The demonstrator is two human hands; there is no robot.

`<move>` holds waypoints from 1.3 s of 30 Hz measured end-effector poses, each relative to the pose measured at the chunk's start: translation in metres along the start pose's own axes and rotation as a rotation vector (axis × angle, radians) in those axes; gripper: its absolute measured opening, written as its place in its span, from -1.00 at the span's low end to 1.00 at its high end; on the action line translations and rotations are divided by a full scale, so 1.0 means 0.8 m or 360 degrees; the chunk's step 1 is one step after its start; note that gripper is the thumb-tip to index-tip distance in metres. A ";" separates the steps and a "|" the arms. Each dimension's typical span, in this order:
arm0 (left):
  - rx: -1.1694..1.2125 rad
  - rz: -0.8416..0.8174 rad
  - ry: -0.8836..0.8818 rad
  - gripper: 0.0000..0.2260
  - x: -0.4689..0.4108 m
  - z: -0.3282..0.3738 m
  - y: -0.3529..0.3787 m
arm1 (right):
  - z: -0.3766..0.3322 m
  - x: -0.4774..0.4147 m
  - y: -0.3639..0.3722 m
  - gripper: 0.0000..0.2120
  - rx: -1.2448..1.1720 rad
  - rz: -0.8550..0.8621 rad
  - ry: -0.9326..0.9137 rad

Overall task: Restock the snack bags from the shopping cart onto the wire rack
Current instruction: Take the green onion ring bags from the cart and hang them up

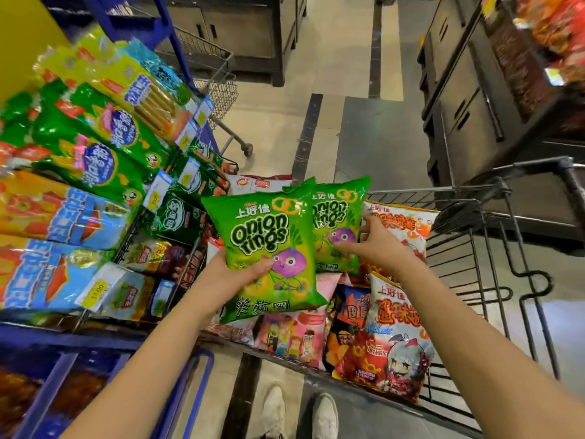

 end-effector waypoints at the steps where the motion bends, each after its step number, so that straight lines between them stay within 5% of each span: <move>1: 0.0014 0.0003 0.0012 -0.43 -0.001 0.001 -0.004 | 0.001 -0.010 0.003 -0.04 -0.0026 -0.0017 0.0011; 3: -0.0002 0.0038 -0.0004 -0.43 -0.001 0.002 -0.011 | 0.005 -0.026 0.008 -0.11 -0.0102 -0.0050 0.0047; 5: -0.0020 0.0072 -0.0009 -0.65 -0.001 0.000 -0.020 | 0.006 -0.035 0.012 -0.13 -0.0196 -0.0083 0.0091; 12: 0.0091 0.0045 0.0033 -0.72 -0.012 -0.002 -0.033 | 0.026 -0.064 0.026 0.12 -0.0512 -0.0206 0.0164; 22: 0.0221 -0.0031 -0.0019 -0.08 -0.009 0.028 -0.063 | -0.021 -0.024 0.013 -0.39 -0.0904 -0.0159 0.0076; 30: 0.0233 0.0163 0.0055 0.04 0.017 0.040 -0.122 | -0.070 0.017 -0.004 -0.27 -0.1020 -0.0265 -0.0133; 34: 0.0252 0.0313 0.0176 -0.12 0.062 0.054 -0.136 | -0.105 0.030 0.010 -0.06 -0.0927 -0.0443 -0.0256; 39: 0.0401 0.0513 0.0245 -0.29 0.154 0.047 -0.130 | -0.143 0.048 0.038 -0.23 -0.0908 -0.0697 -0.0379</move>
Point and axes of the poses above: each hand's wrist, its own x-axis away from the middle knuckle, its own y-axis out of the palm, z = x × y, the point moved 6 cm from there along -x, towards the middle knuckle, and after that the axes turned 4 degrees about y, right-handed, at the moved point
